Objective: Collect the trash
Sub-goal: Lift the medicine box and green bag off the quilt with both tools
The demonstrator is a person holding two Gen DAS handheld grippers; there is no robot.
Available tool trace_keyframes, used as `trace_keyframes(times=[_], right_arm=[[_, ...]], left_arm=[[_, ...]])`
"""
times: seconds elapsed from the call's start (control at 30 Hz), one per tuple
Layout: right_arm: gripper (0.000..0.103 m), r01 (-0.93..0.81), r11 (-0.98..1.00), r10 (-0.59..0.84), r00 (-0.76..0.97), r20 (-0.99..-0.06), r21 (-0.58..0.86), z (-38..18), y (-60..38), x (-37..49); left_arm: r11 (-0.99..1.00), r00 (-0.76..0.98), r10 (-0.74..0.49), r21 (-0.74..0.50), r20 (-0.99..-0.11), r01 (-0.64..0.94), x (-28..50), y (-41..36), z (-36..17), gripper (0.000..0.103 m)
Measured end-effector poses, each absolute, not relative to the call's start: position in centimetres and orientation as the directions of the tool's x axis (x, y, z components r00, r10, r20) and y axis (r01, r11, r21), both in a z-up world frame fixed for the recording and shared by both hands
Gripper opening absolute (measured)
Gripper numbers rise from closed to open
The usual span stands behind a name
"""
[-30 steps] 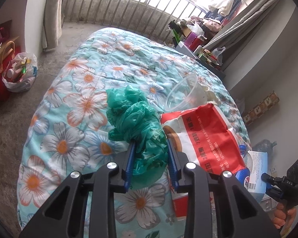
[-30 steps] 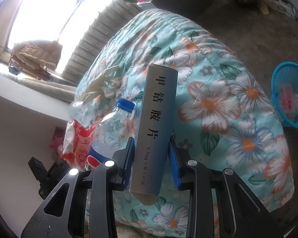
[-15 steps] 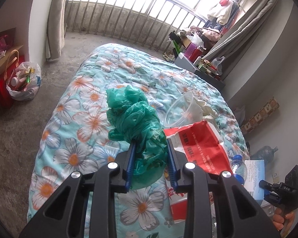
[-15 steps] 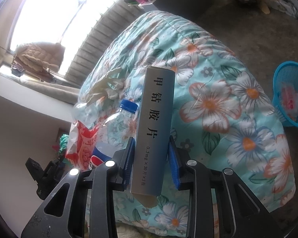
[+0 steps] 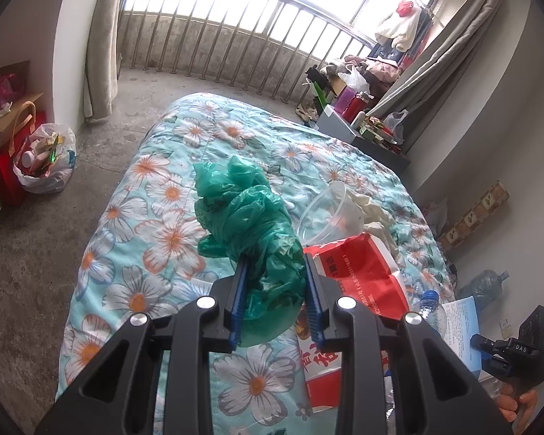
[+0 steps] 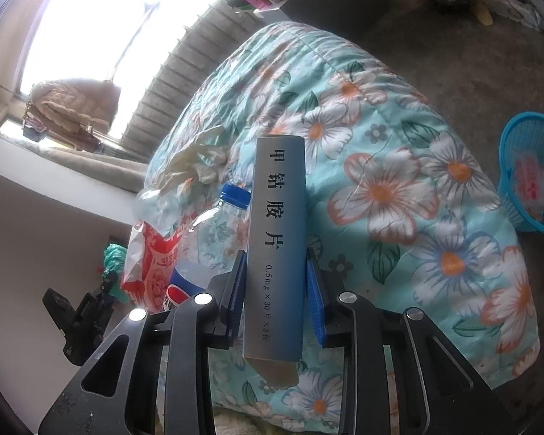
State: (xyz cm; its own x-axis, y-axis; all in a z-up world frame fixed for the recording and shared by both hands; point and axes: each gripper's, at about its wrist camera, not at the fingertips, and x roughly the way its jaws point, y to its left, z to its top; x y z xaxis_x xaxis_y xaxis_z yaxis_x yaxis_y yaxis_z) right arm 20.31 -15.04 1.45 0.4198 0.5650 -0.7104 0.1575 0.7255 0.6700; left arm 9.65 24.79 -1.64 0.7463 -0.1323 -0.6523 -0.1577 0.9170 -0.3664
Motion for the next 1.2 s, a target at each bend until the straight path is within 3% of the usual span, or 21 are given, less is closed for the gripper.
trace_keyframes(times=[0.37,0.63,0.87,1.2], right_arm=[[0.029,0.156,0.738,0.561,0.398,-0.726,0.657,0.7,-14.7,20.1],[0.032,0.174,0.726,0.576,0.377,-0.726,0.666,0.3,-14.6,20.3],[0.032,0.182,0.716,0.591,0.355,-0.724,0.674,-0.4,-14.1,20.4],[0.028,0.195,0.682,0.612,0.373,-0.697,0.704,-0.6,-15.2,20.0]], left_arm=[[0.924,0.605,-0.186,-0.347,-0.774,-0.160,10.5,23.8,-6.1,0.031],[0.930,0.588,-0.174,-0.329,-0.790,-0.167,11.3,23.8,-6.9,0.053],[0.924,0.596,-0.162,-0.332,-0.786,-0.187,12.3,24.2,-8.0,0.053],[0.910,0.653,-0.135,-0.354,-0.745,-0.216,11.5,25.4,-6.8,0.036]])
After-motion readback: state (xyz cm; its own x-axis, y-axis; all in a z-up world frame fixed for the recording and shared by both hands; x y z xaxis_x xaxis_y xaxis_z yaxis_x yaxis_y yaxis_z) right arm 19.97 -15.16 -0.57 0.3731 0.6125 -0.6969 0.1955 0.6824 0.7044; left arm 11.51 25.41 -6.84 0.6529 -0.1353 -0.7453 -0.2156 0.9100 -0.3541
